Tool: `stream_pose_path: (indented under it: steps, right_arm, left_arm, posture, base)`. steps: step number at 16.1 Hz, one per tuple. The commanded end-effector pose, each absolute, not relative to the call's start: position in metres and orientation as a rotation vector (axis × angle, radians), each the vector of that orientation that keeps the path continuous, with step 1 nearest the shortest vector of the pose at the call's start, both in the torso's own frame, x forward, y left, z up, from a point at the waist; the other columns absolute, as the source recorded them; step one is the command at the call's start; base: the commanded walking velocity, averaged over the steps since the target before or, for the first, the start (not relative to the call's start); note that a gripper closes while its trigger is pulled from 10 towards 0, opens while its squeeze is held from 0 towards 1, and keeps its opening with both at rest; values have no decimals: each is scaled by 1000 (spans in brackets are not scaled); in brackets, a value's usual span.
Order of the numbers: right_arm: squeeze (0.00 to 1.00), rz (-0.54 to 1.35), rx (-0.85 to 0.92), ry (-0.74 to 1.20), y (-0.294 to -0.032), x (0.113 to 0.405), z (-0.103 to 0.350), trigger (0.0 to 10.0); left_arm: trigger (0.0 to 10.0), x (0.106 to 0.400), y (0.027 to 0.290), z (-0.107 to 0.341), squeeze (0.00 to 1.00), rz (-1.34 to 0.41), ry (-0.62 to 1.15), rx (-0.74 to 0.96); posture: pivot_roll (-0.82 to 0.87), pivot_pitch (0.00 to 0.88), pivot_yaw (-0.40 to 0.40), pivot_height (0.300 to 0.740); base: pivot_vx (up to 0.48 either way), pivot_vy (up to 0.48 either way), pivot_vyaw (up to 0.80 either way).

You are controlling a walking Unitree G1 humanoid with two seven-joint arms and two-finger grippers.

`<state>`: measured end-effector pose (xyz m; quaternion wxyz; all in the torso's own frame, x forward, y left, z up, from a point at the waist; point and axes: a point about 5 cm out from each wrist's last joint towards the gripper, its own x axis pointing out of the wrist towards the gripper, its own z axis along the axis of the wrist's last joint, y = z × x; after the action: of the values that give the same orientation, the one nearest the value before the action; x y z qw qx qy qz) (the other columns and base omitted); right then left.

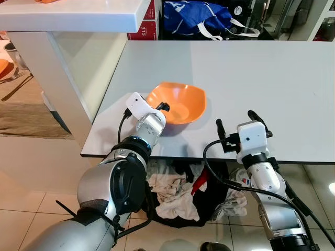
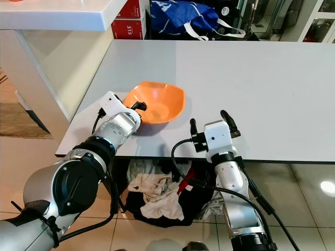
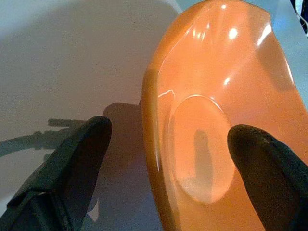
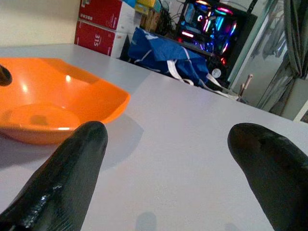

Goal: Setting the table

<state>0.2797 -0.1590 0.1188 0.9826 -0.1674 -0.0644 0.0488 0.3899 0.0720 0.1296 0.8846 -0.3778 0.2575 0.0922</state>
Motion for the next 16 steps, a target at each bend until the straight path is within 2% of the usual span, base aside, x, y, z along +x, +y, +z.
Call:
stream_pose_path:
  steps: [1, 5, 6, 7, 8, 16]
  right_arm:
    - [0, 106, -339, -150, -156, 282, 123, 10000]
    - [0, 105, -338, -150, -156, 282, 122, 10000]
    - [0, 105, -338, -149, -156, 283, 122, 10000]
    - [0, 106, -337, -148, -156, 283, 122, 10000]
    - [0, 108, -338, -148, -156, 284, 122, 10000]
    - [0, 116, -336, -150, -154, 286, 122, 10000]
  left_arm:
    - [10000, 389, 76, 126, 1000, 217, 542, -760]
    - [10000, 391, 77, 130, 1000, 198, 511, -742]
    - [10000, 392, 77, 133, 271, 192, 503, -743]
    - [10000, 392, 77, 134, 271, 191, 502, -744]
    - [10000, 392, 78, 133, 0, 203, 506, -755]
    - [10000, 392, 85, 131, 0, 242, 511, -735]
  posture:
    - [-214, 0, 90, 740]
    - [-215, 0, 90, 740]
    - [-213, 0, 88, 740]
    - [-213, 0, 88, 740]
    - [-211, 0, 87, 740]
    - [-196, 0, 79, 740]
  base:
    - [0, 0, 0]
    - [0, 0, 0]
    - [0, 0, 0]
    - [0, 0, 0]
    - [0, 0, 0]
    - [0, 0, 0]
